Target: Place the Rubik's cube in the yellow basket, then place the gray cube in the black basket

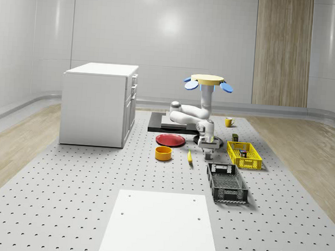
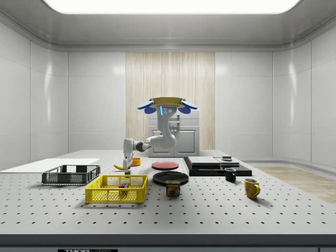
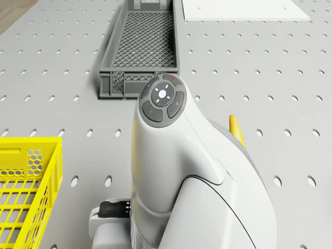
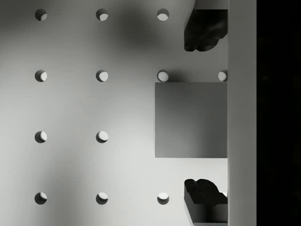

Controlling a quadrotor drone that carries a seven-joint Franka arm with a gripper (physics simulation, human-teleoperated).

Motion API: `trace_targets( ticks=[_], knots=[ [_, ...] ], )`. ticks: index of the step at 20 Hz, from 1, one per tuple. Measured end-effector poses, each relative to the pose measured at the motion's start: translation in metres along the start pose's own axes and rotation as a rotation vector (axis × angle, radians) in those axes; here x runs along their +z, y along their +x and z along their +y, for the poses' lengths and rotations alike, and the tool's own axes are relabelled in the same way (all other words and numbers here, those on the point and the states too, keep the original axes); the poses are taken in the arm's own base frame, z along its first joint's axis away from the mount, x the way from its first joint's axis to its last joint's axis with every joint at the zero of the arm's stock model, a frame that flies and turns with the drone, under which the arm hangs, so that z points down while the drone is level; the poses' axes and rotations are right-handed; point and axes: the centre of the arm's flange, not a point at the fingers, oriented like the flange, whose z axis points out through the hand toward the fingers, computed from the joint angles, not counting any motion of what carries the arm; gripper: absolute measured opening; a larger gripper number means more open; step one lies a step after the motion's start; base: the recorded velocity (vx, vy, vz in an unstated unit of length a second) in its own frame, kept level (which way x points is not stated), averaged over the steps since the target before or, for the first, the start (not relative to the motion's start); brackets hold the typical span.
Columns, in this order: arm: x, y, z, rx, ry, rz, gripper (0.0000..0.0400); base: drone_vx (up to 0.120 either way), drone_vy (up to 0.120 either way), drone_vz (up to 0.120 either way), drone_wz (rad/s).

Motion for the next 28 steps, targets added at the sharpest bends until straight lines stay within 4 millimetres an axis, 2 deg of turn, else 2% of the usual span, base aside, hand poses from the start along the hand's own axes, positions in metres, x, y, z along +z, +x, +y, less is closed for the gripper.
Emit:
trace_targets(
  ticks=[6,23,25,28],
  knots=[
    [0.011,0.002,0.001,0.000,0.000,0.000,0.0400,0.000,0.000,0.000,0.000],
    [0.020,0.003,0.003,0.000,0.000,0.000,0.0400,0.000,0.000,0.000,0.000],
    [0.021,0.003,0.003,0.000,0.000,0.000,0.0341,0.000,0.000,0.000,0.000],
    [0.021,0.003,0.003,0.000,0.000,0.000,0.0293,0.000,0.000,0.000,0.000]
  ],
)
